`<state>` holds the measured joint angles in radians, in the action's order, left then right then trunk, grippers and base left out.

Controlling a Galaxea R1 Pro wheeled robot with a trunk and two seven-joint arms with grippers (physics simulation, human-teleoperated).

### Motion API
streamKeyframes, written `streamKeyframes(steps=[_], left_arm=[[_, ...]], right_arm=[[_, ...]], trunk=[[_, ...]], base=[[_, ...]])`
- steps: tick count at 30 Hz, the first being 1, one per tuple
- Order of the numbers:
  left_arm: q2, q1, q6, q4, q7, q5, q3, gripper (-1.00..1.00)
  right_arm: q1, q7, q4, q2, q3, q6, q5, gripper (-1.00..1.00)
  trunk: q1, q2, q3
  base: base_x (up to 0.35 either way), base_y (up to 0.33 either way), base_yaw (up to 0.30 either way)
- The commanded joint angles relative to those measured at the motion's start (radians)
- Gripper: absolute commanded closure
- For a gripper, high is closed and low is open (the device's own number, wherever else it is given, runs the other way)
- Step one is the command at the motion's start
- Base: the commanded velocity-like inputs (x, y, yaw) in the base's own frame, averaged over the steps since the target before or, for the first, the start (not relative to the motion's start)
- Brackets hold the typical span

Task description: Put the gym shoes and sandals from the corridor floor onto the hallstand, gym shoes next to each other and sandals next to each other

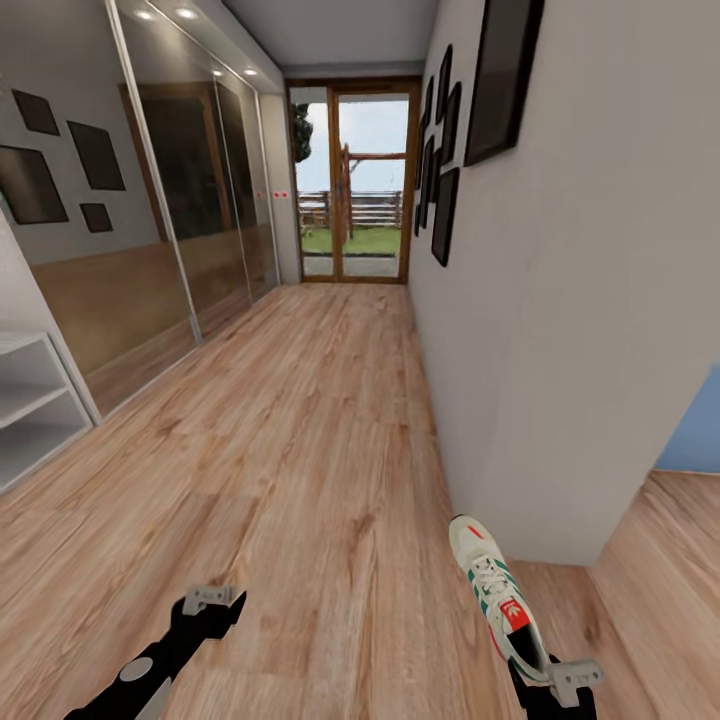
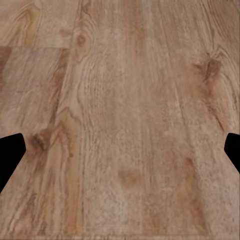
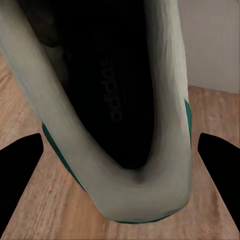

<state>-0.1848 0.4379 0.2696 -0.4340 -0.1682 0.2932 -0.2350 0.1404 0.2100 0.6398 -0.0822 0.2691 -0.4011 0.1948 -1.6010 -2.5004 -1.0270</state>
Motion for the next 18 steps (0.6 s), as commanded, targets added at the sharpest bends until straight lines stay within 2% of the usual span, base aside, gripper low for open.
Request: streamKeyframes(steps=[1,7,14,18], left_arm=[[-0.001,0.001,0.003,0.001,-0.002,0.011,-0.006,-1.0],[-0.001,0.001,0.003,0.0,-0.002,0.011,-0.006,-1.0],[-0.003,0.001,0.003,-0.001,-0.002,0.011,-0.006,-1.0],[-0.005,0.001,0.003,-0.001,-0.002,0.011,-0.006,-1.0]], right_arm=[[0.001,0.008,0.0,0.001,0.007,-0.004,0.007,1.0],[0.001,0.008,0.0,0.001,0.007,-0.004,0.007,1.0],[0.001,0.008,0.0,0.001,0.007,-0.004,0.006,1.0],[0.001,0.008,0.0,0.001,0.007,-0.004,0.007,1.0]], trunk=[[0.0,0.0,-0.002],[0.0,0.0,-0.009],[0.0,0.0,-0.01],[0.0,0.0,-0.01]], base=[[0.331,-0.095,0.155],[0.159,-0.045,0.102],[0.041,-0.005,0.012],[0.214,-0.001,0.002]])
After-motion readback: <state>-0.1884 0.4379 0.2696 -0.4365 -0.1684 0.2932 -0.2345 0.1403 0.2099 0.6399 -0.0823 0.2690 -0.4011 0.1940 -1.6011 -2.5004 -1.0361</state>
